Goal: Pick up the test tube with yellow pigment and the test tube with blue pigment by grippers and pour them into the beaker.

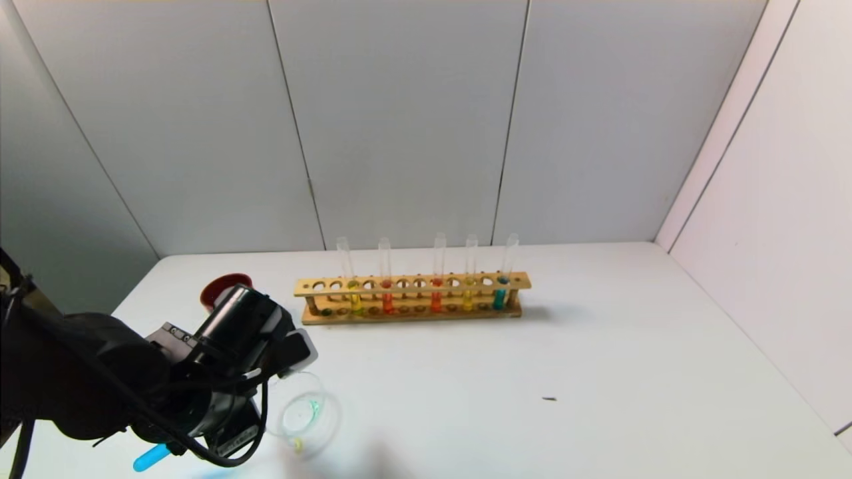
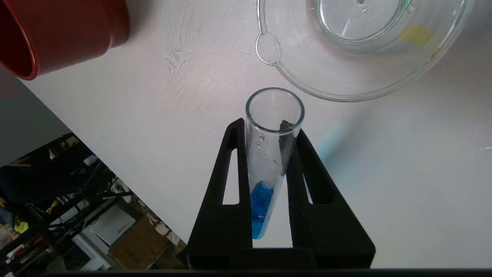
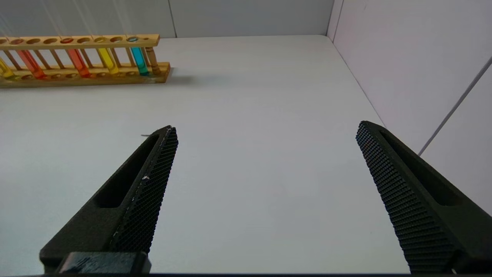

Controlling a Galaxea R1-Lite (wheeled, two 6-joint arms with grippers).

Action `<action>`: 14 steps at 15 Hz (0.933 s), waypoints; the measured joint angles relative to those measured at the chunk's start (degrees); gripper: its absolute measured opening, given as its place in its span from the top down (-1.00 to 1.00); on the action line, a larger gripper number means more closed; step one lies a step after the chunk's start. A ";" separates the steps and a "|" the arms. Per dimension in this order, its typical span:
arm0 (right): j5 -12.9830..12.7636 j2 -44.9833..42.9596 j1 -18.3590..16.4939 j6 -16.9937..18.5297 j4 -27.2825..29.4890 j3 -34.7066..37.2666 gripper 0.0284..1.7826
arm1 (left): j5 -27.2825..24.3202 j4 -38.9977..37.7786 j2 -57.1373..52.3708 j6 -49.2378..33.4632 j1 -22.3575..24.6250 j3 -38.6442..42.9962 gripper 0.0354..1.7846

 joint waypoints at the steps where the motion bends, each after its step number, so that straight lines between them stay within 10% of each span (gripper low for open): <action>1: 0.02 0.00 0.00 0.00 0.00 0.00 -0.91 | 0.02 1.10 0.99 0.06 0.00 -0.99 0.68; 14: 0.02 0.00 0.00 0.00 0.00 -0.01 -0.91 | 4.44 23.67 10.47 0.91 -2.27 -15.43 0.68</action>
